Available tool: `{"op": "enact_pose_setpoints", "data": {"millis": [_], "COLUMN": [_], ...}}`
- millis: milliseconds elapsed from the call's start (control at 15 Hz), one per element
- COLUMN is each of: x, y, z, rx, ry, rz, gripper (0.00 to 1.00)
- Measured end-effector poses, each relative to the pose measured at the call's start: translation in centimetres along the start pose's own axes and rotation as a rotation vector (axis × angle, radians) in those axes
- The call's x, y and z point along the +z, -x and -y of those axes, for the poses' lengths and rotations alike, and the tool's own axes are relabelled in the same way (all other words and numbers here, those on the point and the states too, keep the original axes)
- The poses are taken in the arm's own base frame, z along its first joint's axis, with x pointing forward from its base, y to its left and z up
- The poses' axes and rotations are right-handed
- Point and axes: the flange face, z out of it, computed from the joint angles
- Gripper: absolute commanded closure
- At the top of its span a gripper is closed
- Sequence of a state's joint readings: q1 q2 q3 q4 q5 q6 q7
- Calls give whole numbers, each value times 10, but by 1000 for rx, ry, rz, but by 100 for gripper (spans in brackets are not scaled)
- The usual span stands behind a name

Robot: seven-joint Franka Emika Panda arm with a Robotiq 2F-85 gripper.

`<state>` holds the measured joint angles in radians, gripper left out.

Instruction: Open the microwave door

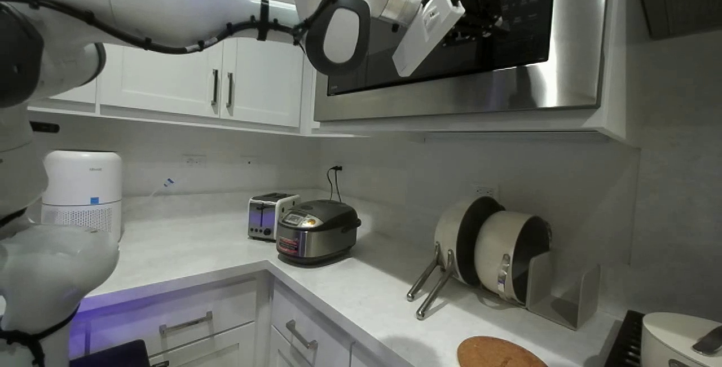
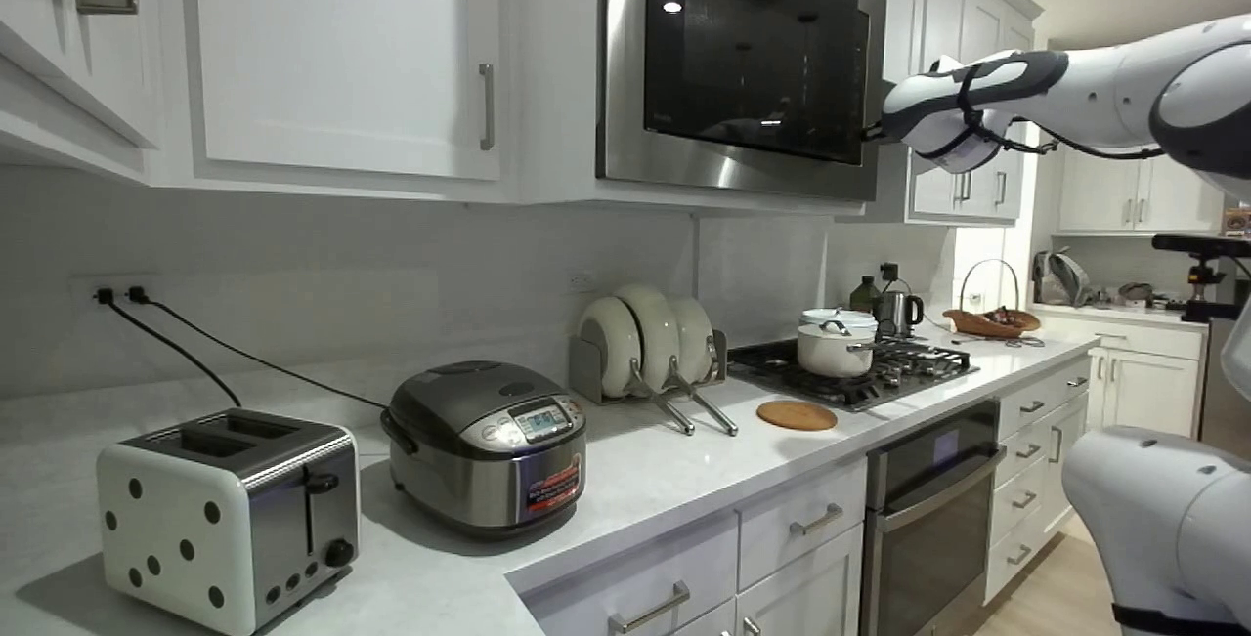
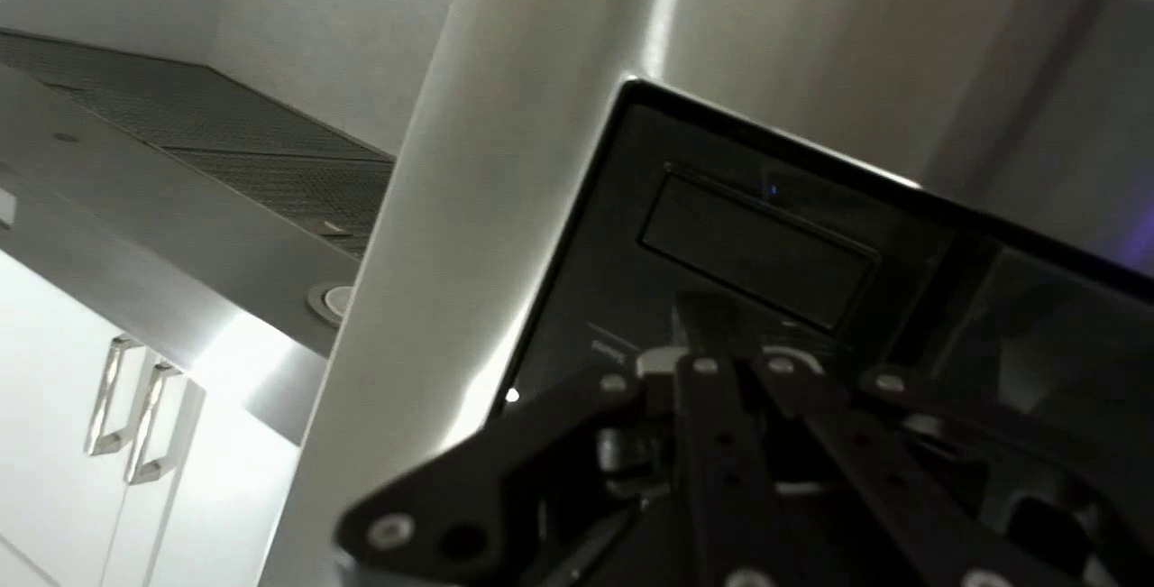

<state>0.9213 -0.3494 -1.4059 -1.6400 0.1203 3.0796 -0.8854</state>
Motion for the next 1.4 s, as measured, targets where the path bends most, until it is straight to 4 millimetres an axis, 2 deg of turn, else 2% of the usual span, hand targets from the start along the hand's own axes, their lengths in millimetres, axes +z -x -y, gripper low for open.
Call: {"op": "enact_pose_setpoints", "data": {"millis": [200,333,867,1400], "x": [5,5,-1,-26], "y": [-9,-14,-26,-30], "z": [10,10,-5,-31], "rx": [13,22,62,80], "ry": [-46,-74,-227,-353], "rz": [-11,-12,37,100], "gripper": [100,100,100,100]}}
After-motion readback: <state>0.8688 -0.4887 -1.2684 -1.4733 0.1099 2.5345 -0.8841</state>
